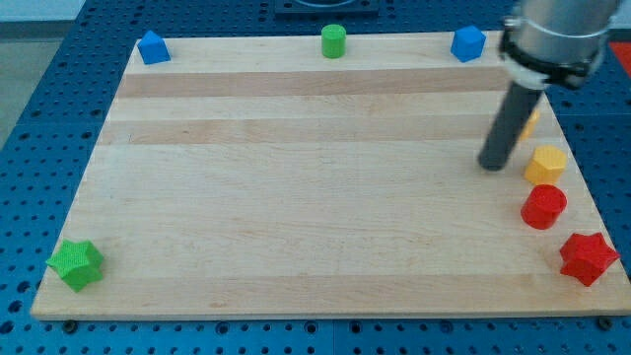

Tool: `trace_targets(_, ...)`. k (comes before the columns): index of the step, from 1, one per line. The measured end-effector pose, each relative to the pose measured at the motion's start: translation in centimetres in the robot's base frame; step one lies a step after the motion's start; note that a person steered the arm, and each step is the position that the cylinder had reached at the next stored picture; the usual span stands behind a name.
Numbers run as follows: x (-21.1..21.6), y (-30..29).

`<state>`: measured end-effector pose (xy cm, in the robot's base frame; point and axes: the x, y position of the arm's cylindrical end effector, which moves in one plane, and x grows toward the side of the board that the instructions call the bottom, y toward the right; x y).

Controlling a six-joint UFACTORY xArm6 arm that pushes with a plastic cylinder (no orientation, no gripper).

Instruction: Point at the blue cube

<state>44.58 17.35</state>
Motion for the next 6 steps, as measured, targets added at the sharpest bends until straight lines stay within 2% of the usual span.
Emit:
trace_targets(1,-4.6,-2.6)
trace_targets(2,-13.8,-2.4)
trace_targets(3,-17.8,3.2)
trace_targets(4,-17.8,4.1)
trace_targets(6,-17.8,2.1)
